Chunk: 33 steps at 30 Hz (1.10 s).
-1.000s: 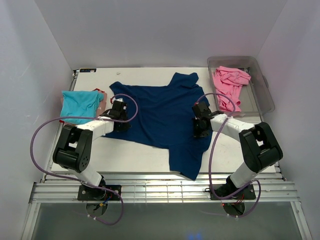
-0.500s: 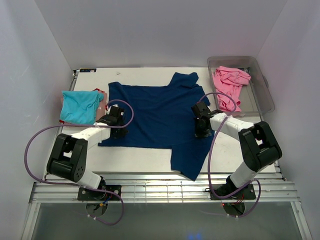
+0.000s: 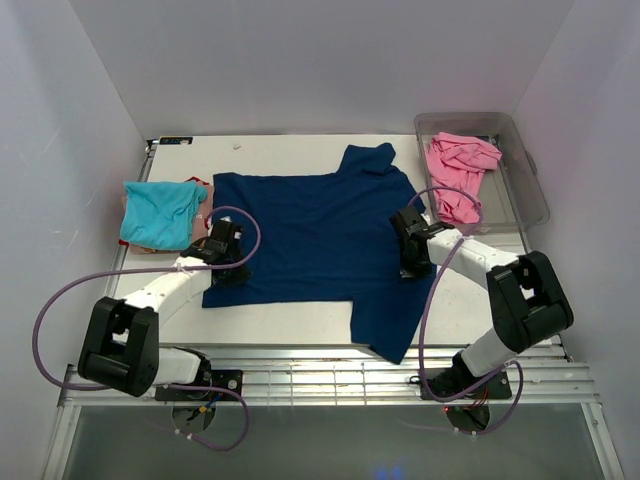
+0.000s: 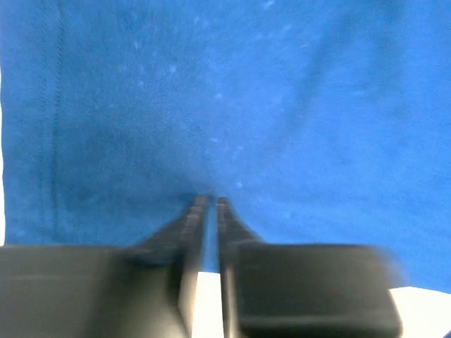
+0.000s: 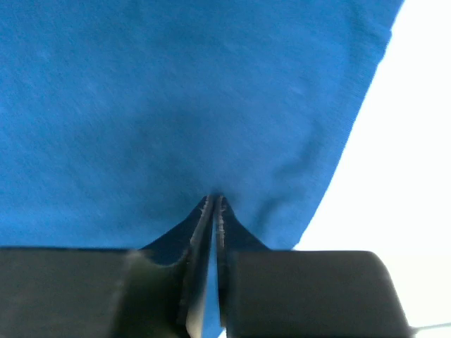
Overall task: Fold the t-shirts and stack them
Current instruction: Flatten the tshirt out
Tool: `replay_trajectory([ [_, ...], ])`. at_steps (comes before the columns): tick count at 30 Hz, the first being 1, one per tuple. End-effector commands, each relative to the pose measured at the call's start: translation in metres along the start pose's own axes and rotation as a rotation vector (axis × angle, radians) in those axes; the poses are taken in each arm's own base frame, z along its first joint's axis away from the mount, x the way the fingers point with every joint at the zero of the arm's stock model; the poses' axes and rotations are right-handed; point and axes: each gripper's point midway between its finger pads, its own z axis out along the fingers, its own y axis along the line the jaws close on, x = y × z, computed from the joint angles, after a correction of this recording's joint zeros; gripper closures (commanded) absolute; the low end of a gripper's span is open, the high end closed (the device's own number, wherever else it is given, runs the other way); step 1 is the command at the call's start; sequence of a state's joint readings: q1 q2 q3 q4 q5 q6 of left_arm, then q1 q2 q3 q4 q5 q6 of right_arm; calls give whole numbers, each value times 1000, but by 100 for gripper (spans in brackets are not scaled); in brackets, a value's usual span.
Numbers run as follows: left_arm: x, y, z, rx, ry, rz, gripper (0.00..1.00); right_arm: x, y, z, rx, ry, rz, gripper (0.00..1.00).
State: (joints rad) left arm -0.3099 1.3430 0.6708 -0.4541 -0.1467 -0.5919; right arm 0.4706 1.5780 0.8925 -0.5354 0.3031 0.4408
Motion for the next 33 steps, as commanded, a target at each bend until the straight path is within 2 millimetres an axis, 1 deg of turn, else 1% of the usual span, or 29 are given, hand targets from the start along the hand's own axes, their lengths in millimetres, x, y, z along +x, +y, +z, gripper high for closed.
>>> replay_trajectory([
  [1,-47,-26,-38,105,-150,18,71,-21,-16,-37,45,-100,15,87],
  [2,-56,-27,-47,107,-186,15,61,-29,-16,-57,33,-161,13,83],
  [3,-72,-33,-64,131,-250,5,41,-34,-14,-69,25,-195,7,79],
  [4,-79,-32,-72,127,-280,-7,35,-37,-14,-80,18,-221,5,73],
  [5,-82,-23,-77,82,-296,-20,31,-38,-15,-98,5,-249,3,70],
  [6,-87,-21,-83,69,-312,-31,28,-34,-16,-104,-1,-251,3,69],
  [7,-81,-14,-85,38,-298,-52,28,-29,-16,-109,-12,-245,12,66],
  [8,-79,-7,-84,6,-293,-66,27,-17,-15,-108,-24,-217,5,66],
  [9,-73,-3,-82,-14,-272,-76,27,-4,-19,-112,-28,-189,3,66],
  [10,-55,8,-74,-64,-207,-100,28,5,-18,-111,-37,-169,16,66],
  [11,-44,14,-69,-99,-165,-118,28,16,-14,-114,-69,-153,13,66],
  [12,-31,20,-65,-131,-116,-134,28,31,-15,-107,-69,-117,10,66],
  [13,-12,29,-60,-177,-39,-137,29,40,-15,-106,-77,-99,13,67],
  [14,2,32,-54,-212,22,-176,30,48,-11,-109,-106,-97,28,67],
  [15,12,33,-53,-230,66,-203,31,60,-13,-103,-104,-72,26,67],
  [16,24,40,-53,-264,108,-220,34,65,-12,-101,-112,-63,27,67],
  [17,27,40,-54,-270,109,-262,34,70,-10,-102,-134,-59,26,67],
  [18,29,41,-54,-274,105,-279,35,79,-11,-98,-133,-38,18,67],
  [20,27,45,-60,-280,64,-324,38,89,-10,-97,-148,-12,5,67],
  [21,24,51,-62,-303,33,-333,39,93,-11,-96,-150,-2,-1,67],
  [22,24,56,-65,-321,23,-340,39,101,-13,-92,-142,16,-7,67],
  [24,26,63,-67,-350,-1,-379,41,109,-13,-91,-159,30,-10,68],
  [25,27,67,-69,-370,-4,-388,41,117,-13,-87,-164,50,-12,68],
  [29,32,77,-68,-423,-24,-457,45,126,-8,-84,-196,66,-11,68],
  [30,38,82,-66,-444,-19,-467,46,127,-7,-84,-202,70,-11,68],
  [33,45,92,-62,-492,-39,-504,46,129,-5,-83,-209,74,-14,68],
])
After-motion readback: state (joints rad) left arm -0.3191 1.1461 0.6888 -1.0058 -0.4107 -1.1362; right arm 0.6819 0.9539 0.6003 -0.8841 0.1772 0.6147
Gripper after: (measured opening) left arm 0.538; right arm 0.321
